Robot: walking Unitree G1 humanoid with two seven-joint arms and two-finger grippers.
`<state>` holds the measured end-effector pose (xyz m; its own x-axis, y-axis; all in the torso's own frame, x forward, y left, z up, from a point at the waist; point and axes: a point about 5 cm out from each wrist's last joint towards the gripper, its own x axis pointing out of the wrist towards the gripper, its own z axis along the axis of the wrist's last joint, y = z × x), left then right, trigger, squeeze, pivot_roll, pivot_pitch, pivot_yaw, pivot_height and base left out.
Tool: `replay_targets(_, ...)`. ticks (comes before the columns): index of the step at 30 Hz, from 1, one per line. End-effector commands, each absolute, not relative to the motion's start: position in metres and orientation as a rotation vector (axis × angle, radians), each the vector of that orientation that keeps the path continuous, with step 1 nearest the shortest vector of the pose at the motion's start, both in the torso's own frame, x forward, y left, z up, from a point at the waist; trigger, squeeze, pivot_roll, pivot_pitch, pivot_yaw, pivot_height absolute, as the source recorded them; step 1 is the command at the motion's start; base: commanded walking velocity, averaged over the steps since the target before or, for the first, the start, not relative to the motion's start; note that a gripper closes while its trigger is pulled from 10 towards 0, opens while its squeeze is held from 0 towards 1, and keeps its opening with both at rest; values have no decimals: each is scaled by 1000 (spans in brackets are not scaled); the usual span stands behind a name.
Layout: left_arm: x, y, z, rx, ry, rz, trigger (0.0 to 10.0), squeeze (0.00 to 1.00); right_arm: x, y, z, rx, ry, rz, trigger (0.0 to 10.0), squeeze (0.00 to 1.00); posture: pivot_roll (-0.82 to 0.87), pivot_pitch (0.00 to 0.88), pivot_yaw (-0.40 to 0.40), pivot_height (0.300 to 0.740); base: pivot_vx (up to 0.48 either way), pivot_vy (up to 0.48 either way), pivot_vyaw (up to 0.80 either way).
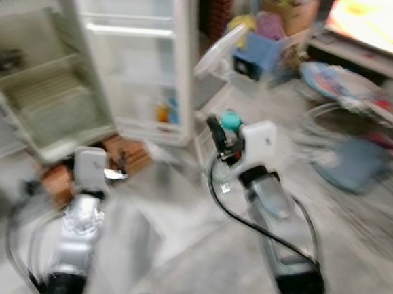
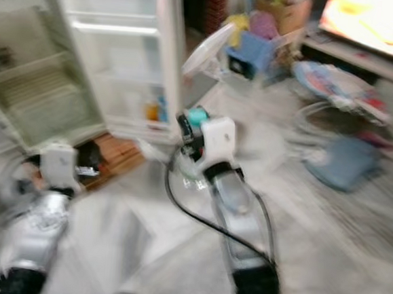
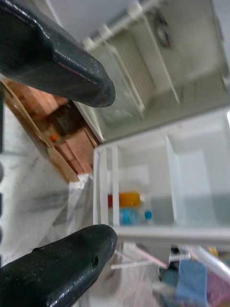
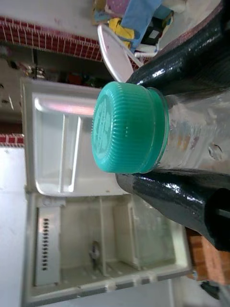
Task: Restocking fridge
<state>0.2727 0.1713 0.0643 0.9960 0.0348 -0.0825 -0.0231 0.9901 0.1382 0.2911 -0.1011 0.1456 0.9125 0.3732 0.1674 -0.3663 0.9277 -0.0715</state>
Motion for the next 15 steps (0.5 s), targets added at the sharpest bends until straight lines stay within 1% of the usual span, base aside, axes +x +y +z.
replay_targets(1,261,190,57,145,111,51,10000,0,289,-98,146,-35,-195,394,10000,0,85,1,25,740,0,0,438)
replay_targets(5,253,196,52,162,129,64,10000,0,288,-100,140,-25,-171,385,10000,0,87,1,21,740,0,0,0)
replay_targets(6,247,199,50,180,127,66,10000,0,287,-101,137,-22,-162,382,10000,0,90,2,18,740,0,0,0)
replay_targets(8,244,200,48,178,130,61,10000,0,287,-100,137,-19,-162,383,10000,0,93,2,14,740,266,0,0)
replay_targets(15,244,198,48,164,128,54,10000,0,289,-94,143,-25,-180,411,10000,0,92,6,3,740,303,372,0)
